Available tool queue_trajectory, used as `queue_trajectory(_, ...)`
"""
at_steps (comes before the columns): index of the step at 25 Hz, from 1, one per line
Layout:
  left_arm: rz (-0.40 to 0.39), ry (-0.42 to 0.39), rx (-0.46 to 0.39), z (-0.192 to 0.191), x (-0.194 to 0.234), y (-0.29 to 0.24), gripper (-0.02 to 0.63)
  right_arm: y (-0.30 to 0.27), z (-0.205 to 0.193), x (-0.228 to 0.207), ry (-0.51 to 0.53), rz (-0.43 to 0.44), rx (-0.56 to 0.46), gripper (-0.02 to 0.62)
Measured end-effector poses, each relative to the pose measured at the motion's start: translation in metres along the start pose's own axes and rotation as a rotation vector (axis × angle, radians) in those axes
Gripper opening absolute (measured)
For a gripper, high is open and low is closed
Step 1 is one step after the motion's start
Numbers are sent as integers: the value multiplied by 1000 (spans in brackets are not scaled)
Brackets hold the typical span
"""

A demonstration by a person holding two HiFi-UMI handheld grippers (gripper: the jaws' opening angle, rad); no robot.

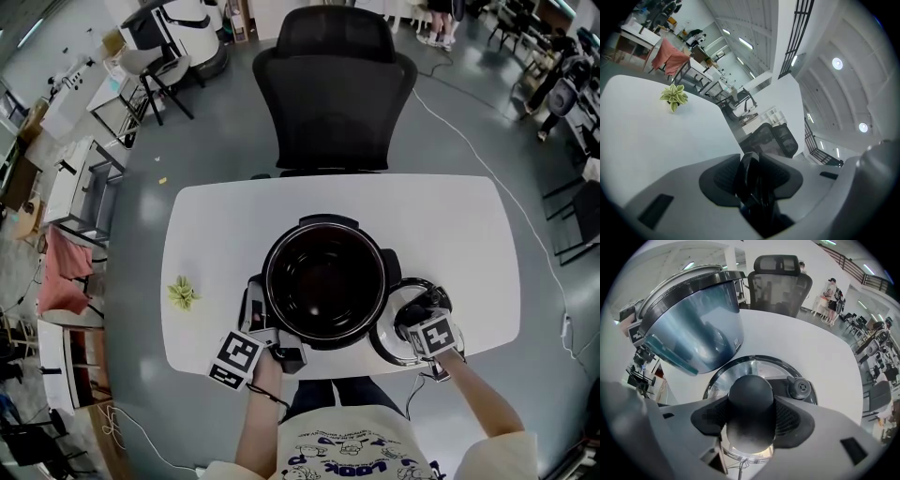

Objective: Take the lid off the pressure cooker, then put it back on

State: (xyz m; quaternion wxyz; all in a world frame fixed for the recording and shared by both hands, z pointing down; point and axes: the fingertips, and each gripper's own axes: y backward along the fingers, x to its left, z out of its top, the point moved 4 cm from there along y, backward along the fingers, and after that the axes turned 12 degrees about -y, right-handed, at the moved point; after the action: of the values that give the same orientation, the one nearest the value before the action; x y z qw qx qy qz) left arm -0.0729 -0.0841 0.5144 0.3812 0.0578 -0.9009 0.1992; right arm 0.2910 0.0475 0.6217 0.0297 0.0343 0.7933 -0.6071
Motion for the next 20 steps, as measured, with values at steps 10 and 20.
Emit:
queue_trajectory(10, 18, -63, 1, 2, -3, 2, 141, 5, -1, 3, -19, 8, -72, 341)
queue_trajectory(20, 0, -160, -17, 14, -10, 10, 211, 35, 20, 5, -96, 27, -244, 387)
